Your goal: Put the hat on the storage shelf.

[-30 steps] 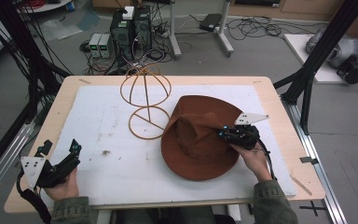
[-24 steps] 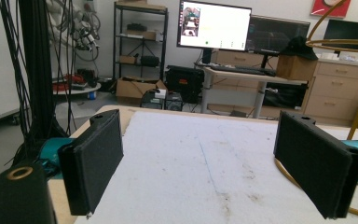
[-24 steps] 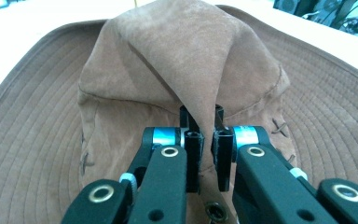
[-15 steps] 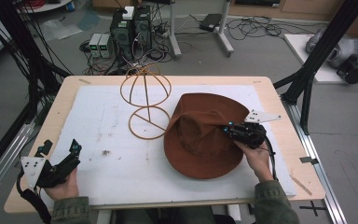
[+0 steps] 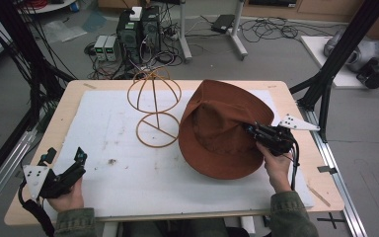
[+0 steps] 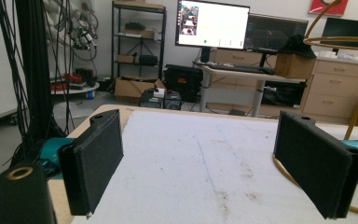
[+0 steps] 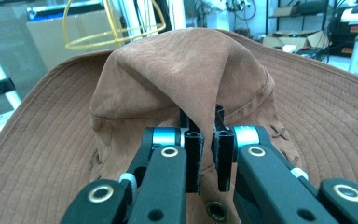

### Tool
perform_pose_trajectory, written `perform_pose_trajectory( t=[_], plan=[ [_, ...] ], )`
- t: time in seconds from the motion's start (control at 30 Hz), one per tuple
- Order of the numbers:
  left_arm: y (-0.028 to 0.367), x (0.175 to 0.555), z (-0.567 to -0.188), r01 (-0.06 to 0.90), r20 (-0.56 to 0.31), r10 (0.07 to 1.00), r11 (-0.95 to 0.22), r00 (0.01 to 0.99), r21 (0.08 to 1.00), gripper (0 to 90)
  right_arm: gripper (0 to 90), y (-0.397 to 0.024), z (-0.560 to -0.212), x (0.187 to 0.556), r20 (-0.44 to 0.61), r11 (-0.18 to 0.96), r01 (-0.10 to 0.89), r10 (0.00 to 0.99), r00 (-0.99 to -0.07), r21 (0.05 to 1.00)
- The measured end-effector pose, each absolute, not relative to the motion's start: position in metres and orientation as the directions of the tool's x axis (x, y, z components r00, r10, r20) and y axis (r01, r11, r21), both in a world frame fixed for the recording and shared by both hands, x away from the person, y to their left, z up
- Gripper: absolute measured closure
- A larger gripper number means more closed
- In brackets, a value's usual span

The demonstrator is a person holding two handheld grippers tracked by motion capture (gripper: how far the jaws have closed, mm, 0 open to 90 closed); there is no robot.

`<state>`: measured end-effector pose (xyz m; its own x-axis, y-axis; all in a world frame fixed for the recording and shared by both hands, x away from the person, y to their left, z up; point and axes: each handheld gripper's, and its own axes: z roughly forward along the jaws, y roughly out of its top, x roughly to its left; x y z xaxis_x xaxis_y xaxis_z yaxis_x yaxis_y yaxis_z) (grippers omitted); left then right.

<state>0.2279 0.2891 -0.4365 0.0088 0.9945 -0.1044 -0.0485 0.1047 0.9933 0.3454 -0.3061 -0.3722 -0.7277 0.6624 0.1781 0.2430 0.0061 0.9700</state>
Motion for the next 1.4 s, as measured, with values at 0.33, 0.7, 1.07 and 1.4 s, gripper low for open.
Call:
perform_pose_trajectory(
  t=[0.33, 0.7, 1.07, 1.4],
  plan=[
    [0.289, 0.228, -0.437, -0.049, -0.107, 0.994, 0.107, 0.01, 0.993, 15.8, 87.1, -0.308, -0.367, 0.342, 0.182, -0.044, 0.209, 0.68, -0.71, 0.977],
    [0.288, 0.228, -0.437, -0.046, -0.111, 0.994, 0.111, 0.011, 0.993, 15.8, 86.7, -0.302, -0.352, 0.337, 0.163, -0.082, 0.146, 0.677, -0.717, 0.986],
    [0.289, 0.227, -0.437, -0.046, -0.118, 0.993, 0.118, 0.007, 0.992, 15.8, 86.6, -0.298, -0.338, 0.337, 0.178, -0.152, 0.1, 0.677, -0.715, 0.983],
    [0.291, 0.226, -0.437, -0.049, -0.135, 0.991, 0.136, 0.008, 0.99, 15.8, 86.5, -0.274, -0.31, 0.344, 0.156, -0.181, 0.043, 0.677, -0.719, 0.983]
  ],
)
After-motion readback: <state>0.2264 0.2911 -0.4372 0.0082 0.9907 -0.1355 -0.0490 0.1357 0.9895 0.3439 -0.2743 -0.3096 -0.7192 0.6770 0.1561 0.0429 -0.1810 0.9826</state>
